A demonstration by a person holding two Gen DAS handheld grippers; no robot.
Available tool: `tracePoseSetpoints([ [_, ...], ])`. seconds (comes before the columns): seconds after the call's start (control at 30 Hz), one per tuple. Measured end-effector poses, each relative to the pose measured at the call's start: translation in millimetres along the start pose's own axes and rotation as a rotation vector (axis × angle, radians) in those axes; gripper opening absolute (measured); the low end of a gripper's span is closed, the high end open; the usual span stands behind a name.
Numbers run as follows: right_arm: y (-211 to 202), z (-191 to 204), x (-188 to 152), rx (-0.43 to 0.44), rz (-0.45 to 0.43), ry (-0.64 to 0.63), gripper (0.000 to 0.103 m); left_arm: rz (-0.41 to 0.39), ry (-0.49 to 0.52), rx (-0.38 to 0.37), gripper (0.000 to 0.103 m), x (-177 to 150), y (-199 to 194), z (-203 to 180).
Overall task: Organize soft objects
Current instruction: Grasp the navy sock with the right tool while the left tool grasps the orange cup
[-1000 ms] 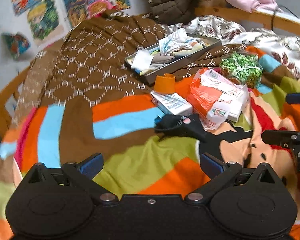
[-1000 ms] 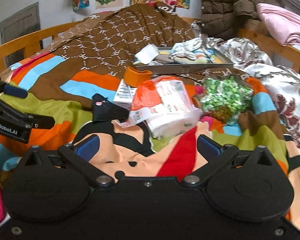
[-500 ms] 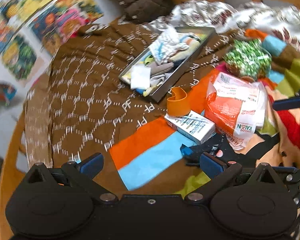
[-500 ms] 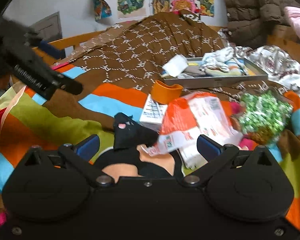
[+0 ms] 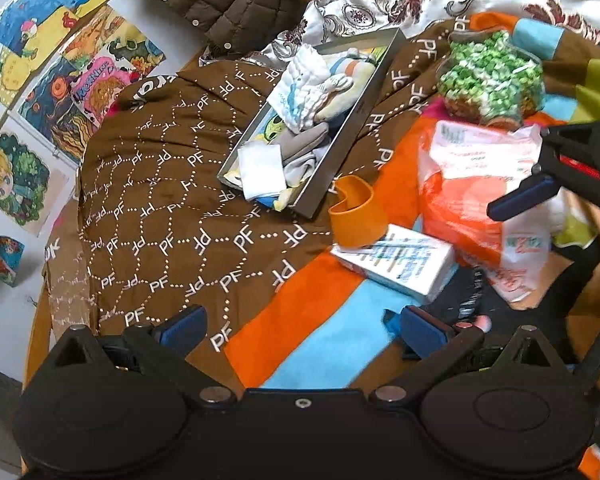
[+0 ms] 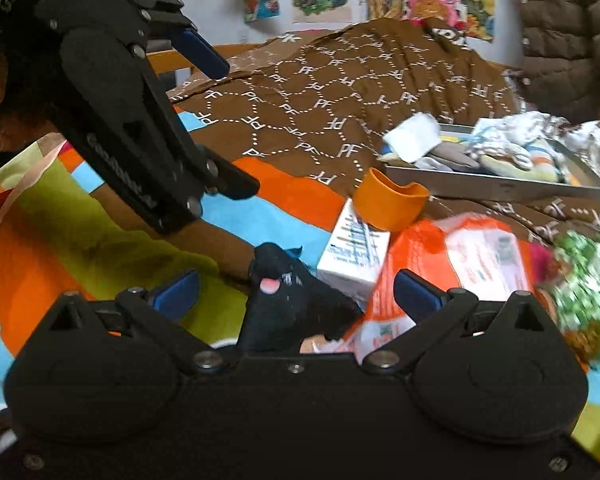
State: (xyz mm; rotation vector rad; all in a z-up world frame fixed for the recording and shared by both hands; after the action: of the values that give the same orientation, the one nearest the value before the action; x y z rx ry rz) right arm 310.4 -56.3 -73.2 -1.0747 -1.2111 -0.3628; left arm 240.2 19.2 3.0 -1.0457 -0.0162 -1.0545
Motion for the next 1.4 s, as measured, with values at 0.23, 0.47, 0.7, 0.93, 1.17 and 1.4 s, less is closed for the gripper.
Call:
tracePoseSetpoints([
  [0.23, 25, -4, 18, 0.066, 0.053, -0.048, 0.102, 0.007, -0.046, 0.011, 0.102, -2, 26, 26],
  [0.47, 35, -11, 15, 0.108, 0.090, -0.035, 0.102, -0.010, -0.071, -0.091, 0.102, 12, 54, 23],
  [0.7, 45, -6, 10, 0.121, 0.128, -0.061, 0.082, -0.072, -0.055, -0.195, 0.102, 35, 84, 13],
  [0.93, 52, -16, 1, 0.124, 0.160, -0.018, 0.064, -0.092, -0.076, -0.292, 0.095, 46, 104, 15],
  [1.17, 54, -24, 1, 0.131, 0.163, -0.001, 0.027, -0.061, -0.099, -0.367, 0.076, 48, 116, 13],
  [1.4, 52, -20, 2, 0.120, 0.160, -0.004, 0.006, -0.033, -0.151, -0.387, 0.044, 47, 124, 12],
])
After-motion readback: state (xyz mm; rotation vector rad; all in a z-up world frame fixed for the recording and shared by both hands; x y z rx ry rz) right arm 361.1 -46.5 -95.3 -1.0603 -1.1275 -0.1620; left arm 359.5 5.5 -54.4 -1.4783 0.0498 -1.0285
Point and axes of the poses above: each gripper's, at about its wrist camera, not at the fingertips, and y roughly the way its jaws point, z to its left, x to its top, the point moved 3 cm from there along y, roughly the way its jaws point, and after that the axes turned 4 degrees about -x, right-handed, at the moved point
